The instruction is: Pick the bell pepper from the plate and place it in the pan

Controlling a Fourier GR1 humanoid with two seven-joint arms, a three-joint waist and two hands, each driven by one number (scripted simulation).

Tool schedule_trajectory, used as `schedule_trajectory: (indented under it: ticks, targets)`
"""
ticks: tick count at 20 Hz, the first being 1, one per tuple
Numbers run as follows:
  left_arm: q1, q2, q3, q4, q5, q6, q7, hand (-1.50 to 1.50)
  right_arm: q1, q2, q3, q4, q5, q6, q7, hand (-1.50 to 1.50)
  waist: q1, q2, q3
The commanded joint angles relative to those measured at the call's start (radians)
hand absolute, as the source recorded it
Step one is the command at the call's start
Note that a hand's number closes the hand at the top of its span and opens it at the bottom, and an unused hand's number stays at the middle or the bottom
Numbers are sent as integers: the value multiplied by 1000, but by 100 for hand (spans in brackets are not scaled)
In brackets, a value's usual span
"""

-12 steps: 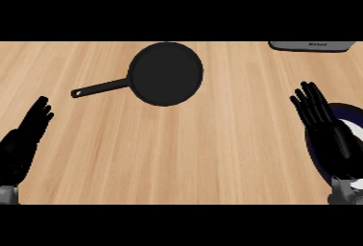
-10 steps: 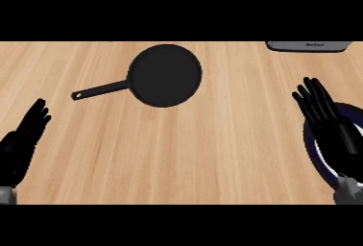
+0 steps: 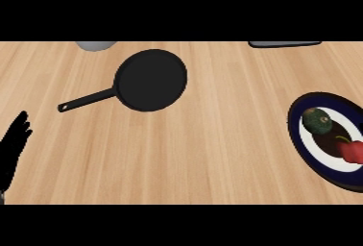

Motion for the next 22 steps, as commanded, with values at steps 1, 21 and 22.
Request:
schedule_trajectory:
  ticks: [1, 21, 22]
  targets:
    - [-14, -2, -6, 37, -30, 25, 32, 0, 94, 30, -197, 149, -147, 117, -207, 150, 7, 2, 5]
    - [-140, -80, -60, 142, -101, 39, 17, 0, 413, -454, -293, 64, 509, 161, -273, -150, 55, -2, -5]
    - [-151, -42, -32, 156, -76, 1, 25, 0, 389, -440, -248, 31, 544, 125, -202, -150, 71, 1, -5]
